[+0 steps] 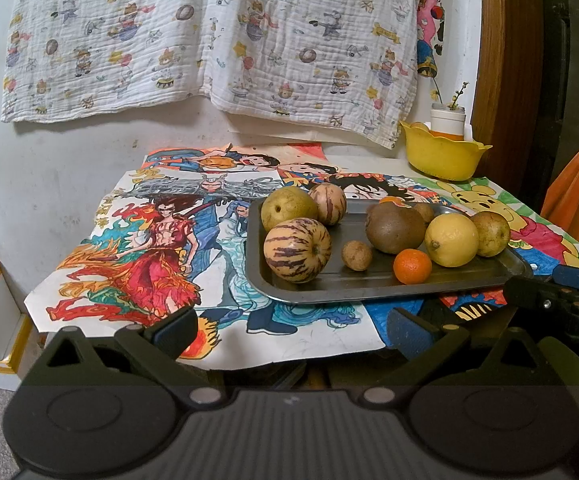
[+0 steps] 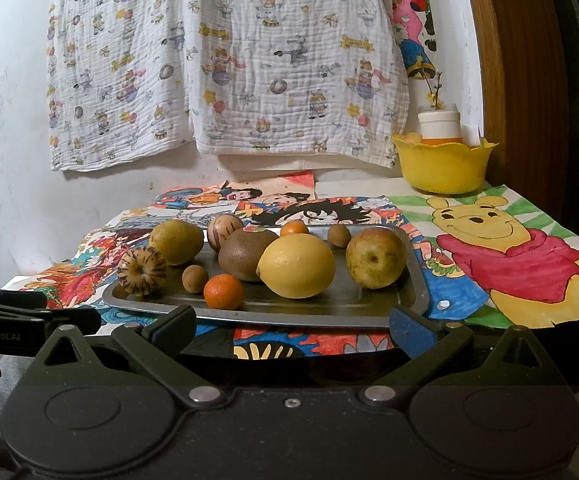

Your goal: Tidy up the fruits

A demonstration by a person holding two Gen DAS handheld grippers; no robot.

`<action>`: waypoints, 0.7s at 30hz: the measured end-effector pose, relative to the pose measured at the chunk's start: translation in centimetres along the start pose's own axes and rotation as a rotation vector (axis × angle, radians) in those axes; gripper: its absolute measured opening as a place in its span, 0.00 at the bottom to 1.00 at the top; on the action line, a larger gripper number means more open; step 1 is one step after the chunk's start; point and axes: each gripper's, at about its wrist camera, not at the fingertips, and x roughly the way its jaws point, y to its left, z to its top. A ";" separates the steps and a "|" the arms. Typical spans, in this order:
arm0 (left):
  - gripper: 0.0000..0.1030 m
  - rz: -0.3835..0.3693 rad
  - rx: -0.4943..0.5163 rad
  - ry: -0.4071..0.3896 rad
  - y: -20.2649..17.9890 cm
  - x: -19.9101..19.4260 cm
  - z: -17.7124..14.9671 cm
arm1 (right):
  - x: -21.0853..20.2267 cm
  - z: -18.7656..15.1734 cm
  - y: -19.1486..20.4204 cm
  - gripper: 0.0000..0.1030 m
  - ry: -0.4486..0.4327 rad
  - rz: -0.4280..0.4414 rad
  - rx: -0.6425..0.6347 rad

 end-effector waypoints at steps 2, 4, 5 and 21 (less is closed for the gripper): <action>1.00 0.000 0.000 0.000 0.0 0.0 0.0 | 0.0 0.0 0.0 0.99 0.000 0.000 -0.001; 1.00 0.001 -0.001 0.000 0.0 0.0 0.0 | 0.0 0.0 0.0 0.99 0.000 0.000 0.000; 1.00 0.000 -0.001 0.000 0.0 0.0 0.0 | 0.0 0.0 0.0 0.99 0.000 0.000 0.000; 1.00 -0.018 0.004 -0.009 0.1 -0.4 -0.3 | 0.1 0.0 -0.1 0.99 0.003 0.003 0.006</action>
